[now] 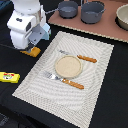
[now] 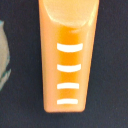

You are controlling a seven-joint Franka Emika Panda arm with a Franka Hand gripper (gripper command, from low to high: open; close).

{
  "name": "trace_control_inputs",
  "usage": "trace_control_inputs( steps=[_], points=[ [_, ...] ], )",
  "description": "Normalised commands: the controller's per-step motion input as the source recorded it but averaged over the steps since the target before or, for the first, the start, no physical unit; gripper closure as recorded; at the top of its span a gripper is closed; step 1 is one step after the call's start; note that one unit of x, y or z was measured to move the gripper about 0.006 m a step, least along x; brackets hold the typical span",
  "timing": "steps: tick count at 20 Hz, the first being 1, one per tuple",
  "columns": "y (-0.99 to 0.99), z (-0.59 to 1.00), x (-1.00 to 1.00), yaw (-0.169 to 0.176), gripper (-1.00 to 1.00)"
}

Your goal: Place the bread, butter, and milk from the table onto the serving area.

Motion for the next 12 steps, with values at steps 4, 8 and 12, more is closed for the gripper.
trace_control_inputs(
  steps=[4,8,12],
  points=[
    [0.06,-0.31,-0.28,0.026,-1.0],
    [0.04,-0.35,-0.31,0.024,-1.0],
    [0.01,-0.4,-0.3,0.019,-1.0]
  ],
)
